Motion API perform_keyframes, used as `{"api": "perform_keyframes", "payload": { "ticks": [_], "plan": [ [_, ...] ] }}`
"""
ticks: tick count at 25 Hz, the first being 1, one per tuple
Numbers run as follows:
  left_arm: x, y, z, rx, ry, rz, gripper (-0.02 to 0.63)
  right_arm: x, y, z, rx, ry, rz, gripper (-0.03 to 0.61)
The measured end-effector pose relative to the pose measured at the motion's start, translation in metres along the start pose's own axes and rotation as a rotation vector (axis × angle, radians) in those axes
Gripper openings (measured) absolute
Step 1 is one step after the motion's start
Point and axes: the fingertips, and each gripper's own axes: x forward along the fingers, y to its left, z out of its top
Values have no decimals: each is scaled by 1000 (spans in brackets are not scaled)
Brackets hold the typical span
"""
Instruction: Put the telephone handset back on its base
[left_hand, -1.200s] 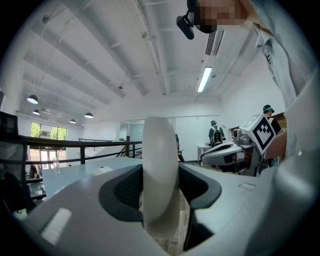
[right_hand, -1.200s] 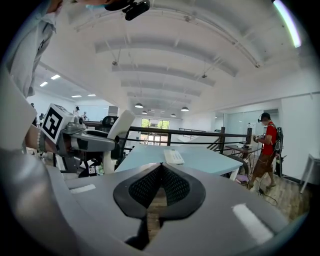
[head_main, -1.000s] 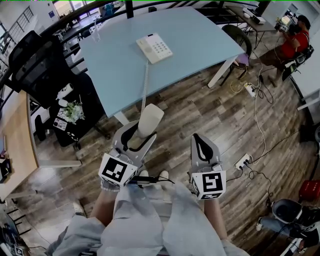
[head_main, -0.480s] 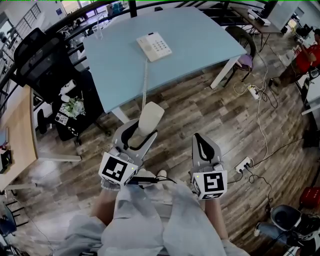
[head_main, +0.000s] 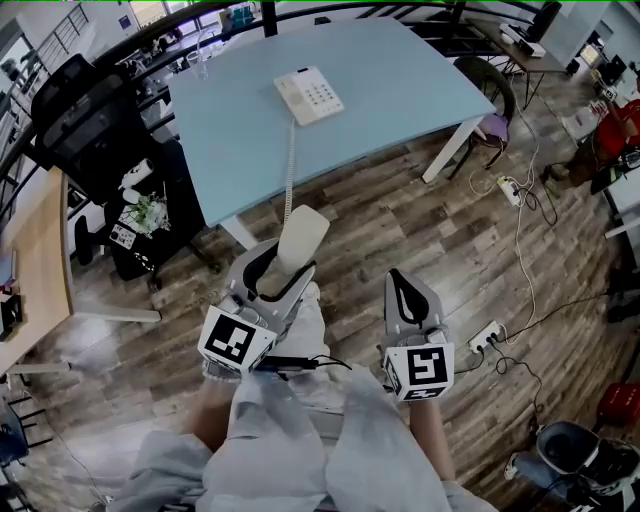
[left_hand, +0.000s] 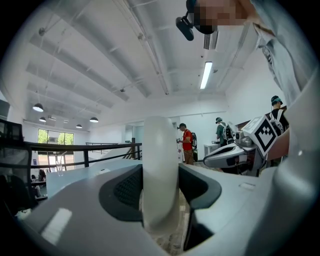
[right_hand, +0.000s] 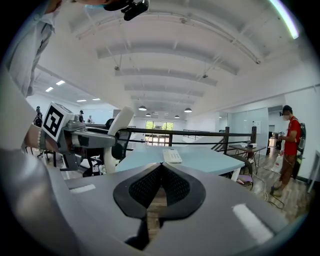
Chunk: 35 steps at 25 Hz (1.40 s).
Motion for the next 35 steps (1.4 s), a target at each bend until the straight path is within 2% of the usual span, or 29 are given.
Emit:
{"api": "perform_keyframes", "payload": {
  "ticks": [6,14,35],
  "plan": [
    [20,15,-7,-17,2,3,218,18,-11,-3,-6,9,-7,-2],
    [74,41,-5,-29,-25,-9,218,57,-45,3,-21,21,-25,-2],
    [184,154,14,-52,-28,0,218,204,-96,59,-54,18,-6,-2]
  ]
}}
